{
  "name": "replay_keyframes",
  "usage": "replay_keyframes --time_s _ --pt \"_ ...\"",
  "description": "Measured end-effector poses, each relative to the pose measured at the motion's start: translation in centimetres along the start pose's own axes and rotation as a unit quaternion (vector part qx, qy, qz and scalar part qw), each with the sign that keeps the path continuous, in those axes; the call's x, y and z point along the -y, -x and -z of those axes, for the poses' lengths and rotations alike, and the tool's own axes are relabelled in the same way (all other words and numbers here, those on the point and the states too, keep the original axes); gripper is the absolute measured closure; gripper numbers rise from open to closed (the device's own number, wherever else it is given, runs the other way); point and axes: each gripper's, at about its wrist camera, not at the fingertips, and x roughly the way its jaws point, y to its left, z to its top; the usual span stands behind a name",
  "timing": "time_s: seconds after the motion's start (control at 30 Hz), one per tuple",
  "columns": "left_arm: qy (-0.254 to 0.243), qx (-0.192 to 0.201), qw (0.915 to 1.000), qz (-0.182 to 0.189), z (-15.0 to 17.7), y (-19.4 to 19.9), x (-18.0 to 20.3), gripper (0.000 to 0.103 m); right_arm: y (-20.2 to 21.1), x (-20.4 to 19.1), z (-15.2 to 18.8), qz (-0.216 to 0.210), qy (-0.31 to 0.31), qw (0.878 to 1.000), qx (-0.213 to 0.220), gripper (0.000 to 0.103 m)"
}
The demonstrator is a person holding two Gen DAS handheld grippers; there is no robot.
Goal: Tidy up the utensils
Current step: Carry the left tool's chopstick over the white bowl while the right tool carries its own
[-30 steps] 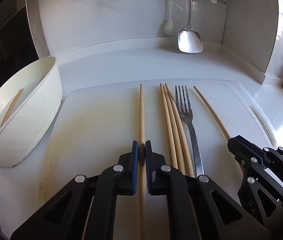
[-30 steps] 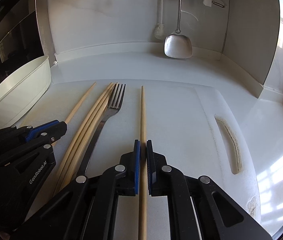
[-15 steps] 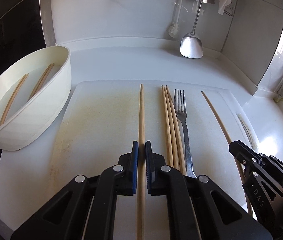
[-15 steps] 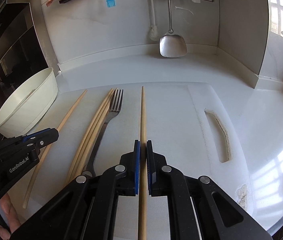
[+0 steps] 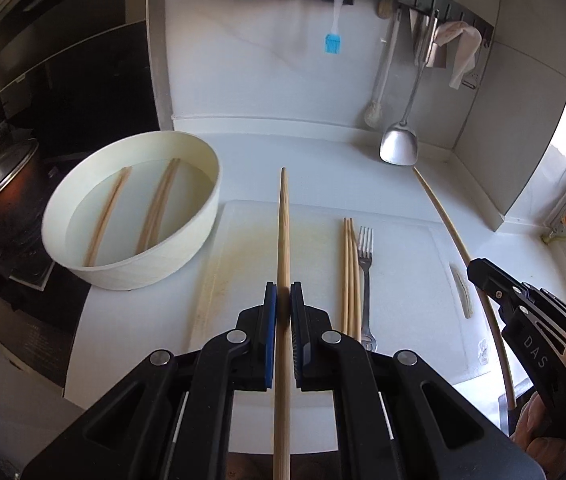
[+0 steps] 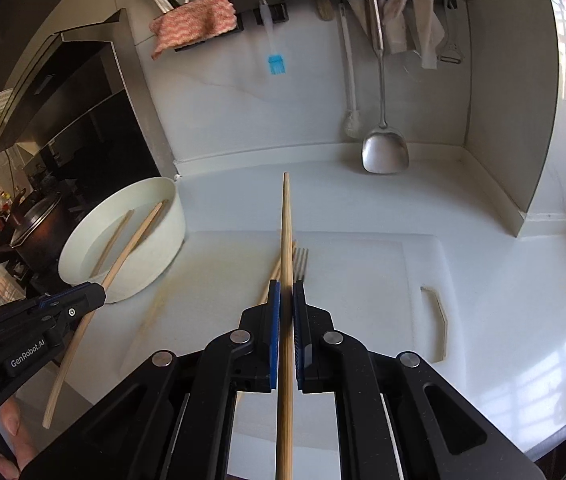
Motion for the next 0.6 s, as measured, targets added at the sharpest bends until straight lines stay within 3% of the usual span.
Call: replay_keyframes --time_s 0.33,0.6 --pt "0.043 0.029 0.9979 -0.038 -3.4 2.9 -9.7 0.096 -1.0 -9.8 -3.6 -0.055 0.040 0.998 0.009 0.097" --pt "0.038 0.039 0.9983 -0.021 -8.2 0.5 -19.9 0.096 -6.7 -18.8 -7.1 -0.046 0.028 0.998 0.010 0.097"
